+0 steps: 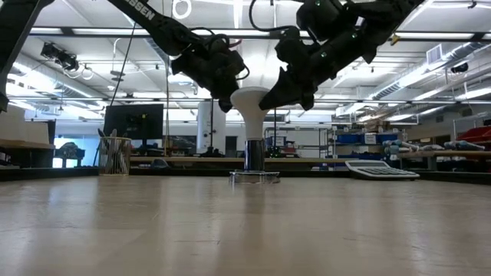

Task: Screw lightbulb
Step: Remove the white lightbulb from the silver lamp

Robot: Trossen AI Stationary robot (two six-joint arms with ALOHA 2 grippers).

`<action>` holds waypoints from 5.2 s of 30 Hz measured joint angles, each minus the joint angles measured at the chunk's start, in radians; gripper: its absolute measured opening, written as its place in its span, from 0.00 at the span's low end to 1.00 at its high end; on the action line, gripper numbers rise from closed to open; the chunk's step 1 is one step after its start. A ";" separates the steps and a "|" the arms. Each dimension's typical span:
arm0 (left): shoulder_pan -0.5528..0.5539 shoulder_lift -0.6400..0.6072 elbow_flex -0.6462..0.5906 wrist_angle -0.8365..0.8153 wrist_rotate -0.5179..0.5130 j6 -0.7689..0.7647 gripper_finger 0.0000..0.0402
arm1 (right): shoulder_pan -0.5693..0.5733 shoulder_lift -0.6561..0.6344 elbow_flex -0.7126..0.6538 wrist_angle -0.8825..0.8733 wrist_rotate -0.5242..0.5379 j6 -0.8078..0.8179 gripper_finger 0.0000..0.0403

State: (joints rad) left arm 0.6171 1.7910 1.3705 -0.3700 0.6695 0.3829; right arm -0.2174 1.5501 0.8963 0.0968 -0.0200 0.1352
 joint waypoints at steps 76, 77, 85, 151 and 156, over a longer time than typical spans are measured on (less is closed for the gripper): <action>-0.023 -0.015 -0.001 -0.046 -0.049 0.006 0.00 | -0.070 -0.057 0.000 -0.171 -0.006 -0.053 0.02; -0.023 -0.015 -0.001 -0.046 -0.049 0.006 0.00 | -0.072 -0.057 0.000 -0.173 -0.006 -0.056 0.02; -0.023 -0.015 -0.001 -0.044 -0.052 0.006 0.00 | -0.073 -0.078 0.000 -0.221 -0.007 -0.072 0.02; -0.042 0.028 0.000 0.069 -0.051 -0.062 0.00 | -0.093 -0.084 0.000 -0.227 -0.019 -0.109 0.02; -0.037 0.000 -0.001 0.050 -0.050 -0.060 0.00 | -0.107 -0.084 0.000 -0.242 -0.017 -0.131 0.02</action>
State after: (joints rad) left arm 0.5800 1.7909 1.3693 -0.3199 0.6193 0.3230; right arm -0.3245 1.4661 0.8967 -0.1451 -0.0368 0.0041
